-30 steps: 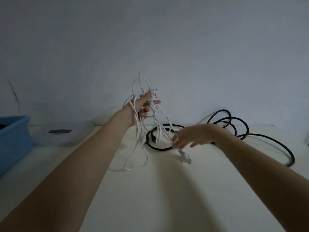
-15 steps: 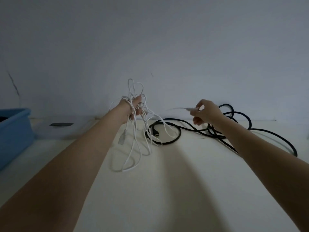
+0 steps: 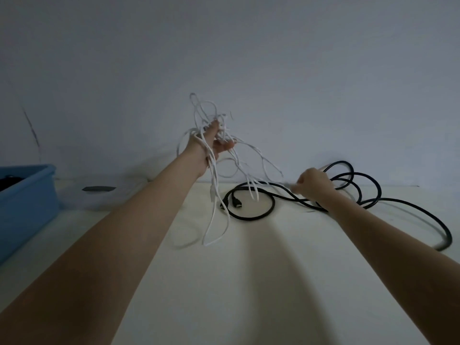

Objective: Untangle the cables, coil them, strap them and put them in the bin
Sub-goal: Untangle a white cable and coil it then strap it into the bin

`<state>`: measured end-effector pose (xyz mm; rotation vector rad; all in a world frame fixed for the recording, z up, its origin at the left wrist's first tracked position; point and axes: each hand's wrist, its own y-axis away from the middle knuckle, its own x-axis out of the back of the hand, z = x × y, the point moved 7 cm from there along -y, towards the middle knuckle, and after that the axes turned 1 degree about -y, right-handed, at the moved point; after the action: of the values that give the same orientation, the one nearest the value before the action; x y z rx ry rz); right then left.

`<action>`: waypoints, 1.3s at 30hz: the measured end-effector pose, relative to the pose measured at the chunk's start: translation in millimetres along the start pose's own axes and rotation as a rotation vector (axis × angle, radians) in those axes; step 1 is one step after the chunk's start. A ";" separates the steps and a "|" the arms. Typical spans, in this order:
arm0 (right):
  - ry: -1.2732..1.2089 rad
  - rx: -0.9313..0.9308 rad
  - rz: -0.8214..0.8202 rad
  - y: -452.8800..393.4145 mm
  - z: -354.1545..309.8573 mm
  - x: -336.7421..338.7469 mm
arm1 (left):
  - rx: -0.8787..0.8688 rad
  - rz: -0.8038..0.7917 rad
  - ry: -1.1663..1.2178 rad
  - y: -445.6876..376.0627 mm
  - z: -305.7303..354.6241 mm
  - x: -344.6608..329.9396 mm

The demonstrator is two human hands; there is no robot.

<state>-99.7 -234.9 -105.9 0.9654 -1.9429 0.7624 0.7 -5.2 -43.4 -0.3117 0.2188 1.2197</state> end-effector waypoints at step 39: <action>-0.316 0.473 -0.056 25.6 -95.8 30.0 | 0.030 -0.016 -0.382 7.7 -11.7 -31.9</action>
<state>-94.1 -157.0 -37.7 1.4926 -2.0294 1.1221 -17.2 -35.1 -44.7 -0.0503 -0.0951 1.2343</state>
